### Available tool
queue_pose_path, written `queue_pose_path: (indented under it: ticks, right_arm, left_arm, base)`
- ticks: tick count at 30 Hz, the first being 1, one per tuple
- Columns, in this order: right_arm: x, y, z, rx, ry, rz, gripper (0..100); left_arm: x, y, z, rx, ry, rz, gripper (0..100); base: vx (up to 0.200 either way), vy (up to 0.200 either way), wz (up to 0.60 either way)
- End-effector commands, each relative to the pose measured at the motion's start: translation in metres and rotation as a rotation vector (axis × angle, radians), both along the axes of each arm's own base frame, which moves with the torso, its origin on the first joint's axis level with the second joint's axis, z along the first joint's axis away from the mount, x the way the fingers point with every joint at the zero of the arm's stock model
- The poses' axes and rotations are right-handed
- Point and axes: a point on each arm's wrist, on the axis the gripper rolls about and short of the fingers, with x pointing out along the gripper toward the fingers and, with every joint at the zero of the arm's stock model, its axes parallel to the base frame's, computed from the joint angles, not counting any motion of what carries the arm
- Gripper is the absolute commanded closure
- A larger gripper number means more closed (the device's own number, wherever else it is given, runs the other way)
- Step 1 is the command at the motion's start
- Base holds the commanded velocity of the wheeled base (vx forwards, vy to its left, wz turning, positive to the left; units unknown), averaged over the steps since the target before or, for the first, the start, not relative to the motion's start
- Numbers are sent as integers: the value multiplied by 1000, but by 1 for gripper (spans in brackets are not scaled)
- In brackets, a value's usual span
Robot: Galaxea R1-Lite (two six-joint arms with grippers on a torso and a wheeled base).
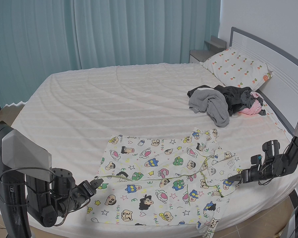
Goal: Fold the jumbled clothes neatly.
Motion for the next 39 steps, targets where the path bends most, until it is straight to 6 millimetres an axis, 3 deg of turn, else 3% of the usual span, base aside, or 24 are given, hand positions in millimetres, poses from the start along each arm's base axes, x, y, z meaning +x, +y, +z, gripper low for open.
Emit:
queue_pose_path:
  ticks: [1,6,15,23,39]
  right_arm:
    - [-12,13,0,1,25,53,0]
    - [-21,31,-6,5,67,117,0]
    - [-26,60,-29,-14,149,207,0]
    - [-11,89,-34,42,108,73,0]
    - [-11,99,-34,-35,123,53,0]
  left_arm:
    - [1,-1,-2,-2,-2,0,0]
    - [1,-1,-3,-1,2,0,0]
    - [1,-1,-6,1,9,-1,0]
    - [2,-2,-6,2,6,-2,0]
    - [2,-2,-6,6,5,-1,0]
  base:
    - [-200,0,0]
    - [-200,0,0]
    - [0,0,0]
    - [0,0,0]
    - [0,0,0]
